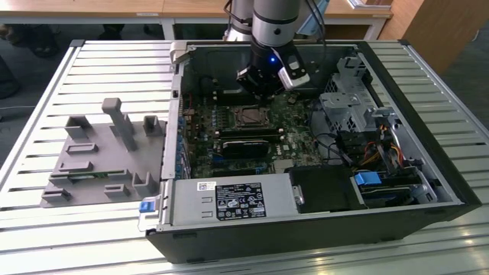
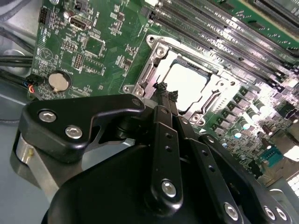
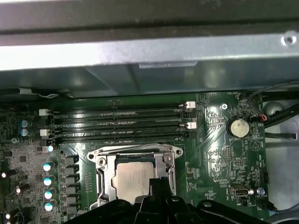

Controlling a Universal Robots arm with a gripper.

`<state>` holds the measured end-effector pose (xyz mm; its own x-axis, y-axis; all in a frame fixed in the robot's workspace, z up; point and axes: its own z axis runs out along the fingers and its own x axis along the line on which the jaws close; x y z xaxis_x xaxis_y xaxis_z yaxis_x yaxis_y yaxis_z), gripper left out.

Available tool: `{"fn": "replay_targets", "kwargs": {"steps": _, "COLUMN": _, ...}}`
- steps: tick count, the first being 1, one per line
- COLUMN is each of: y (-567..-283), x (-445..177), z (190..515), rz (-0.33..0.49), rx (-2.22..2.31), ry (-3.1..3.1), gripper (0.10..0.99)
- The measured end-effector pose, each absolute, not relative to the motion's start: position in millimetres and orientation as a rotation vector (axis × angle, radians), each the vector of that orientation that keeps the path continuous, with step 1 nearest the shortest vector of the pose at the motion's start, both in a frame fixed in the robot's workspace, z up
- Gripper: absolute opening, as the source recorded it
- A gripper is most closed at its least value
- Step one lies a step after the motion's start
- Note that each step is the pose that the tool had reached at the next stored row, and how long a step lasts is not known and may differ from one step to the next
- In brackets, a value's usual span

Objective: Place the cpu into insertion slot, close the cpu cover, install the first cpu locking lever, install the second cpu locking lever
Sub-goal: 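Install the second cpu locking lever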

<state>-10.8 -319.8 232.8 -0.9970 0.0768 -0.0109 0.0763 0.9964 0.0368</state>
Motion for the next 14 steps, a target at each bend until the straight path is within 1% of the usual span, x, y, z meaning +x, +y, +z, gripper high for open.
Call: {"fn": "replay_targets", "kwargs": {"steps": 14, "y": -337, "x": -10, "z": 233, "rz": 0.058, "rx": 0.121, "ry": 3.127, "gripper": 0.106}}
